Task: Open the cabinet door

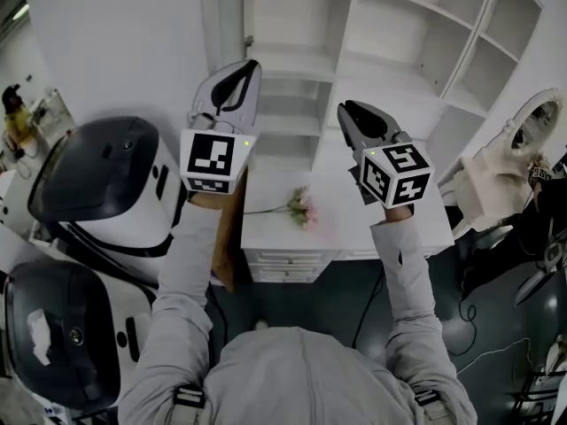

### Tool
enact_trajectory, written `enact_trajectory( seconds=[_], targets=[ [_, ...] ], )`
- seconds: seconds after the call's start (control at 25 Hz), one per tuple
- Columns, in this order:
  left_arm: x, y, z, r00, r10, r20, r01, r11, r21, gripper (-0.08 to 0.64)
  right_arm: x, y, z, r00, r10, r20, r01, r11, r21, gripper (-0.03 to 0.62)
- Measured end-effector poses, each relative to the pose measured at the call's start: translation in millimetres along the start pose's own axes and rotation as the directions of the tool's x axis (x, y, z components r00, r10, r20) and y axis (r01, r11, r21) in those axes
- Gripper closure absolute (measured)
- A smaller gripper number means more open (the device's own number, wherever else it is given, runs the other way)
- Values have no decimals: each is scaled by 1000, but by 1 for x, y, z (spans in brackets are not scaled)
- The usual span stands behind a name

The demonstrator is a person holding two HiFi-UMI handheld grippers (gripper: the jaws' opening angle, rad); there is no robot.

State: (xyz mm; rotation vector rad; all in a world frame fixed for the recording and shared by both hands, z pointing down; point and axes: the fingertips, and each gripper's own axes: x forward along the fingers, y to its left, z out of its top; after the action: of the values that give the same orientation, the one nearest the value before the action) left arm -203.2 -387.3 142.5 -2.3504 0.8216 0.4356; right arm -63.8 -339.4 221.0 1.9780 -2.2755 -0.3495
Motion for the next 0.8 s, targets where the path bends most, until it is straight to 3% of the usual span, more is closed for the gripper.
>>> enact_trajectory(
  seconds=[0.16,0.36,0.68,0.8],
  targets=[
    [8,-55,-23,992,-111,-55,105,989,-106,543,-44,-39,-21,995,-101,-14,101,995,-6,557],
    [6,-118,-53,962,-250,-114,226,956,-188,543,-90,-82,-58,979,-191,-66,189,981,-32,591],
    [-19,-181,-112,922,-320,-220,249,922,-296,543,-120,-80,-107,981,-151,-123,150,989,-17,591],
    [-30,-196,-125,904,-348,-250,269,915,-302,543,-126,-78,-121,978,-153,-144,154,988,-3,591]
  ],
)
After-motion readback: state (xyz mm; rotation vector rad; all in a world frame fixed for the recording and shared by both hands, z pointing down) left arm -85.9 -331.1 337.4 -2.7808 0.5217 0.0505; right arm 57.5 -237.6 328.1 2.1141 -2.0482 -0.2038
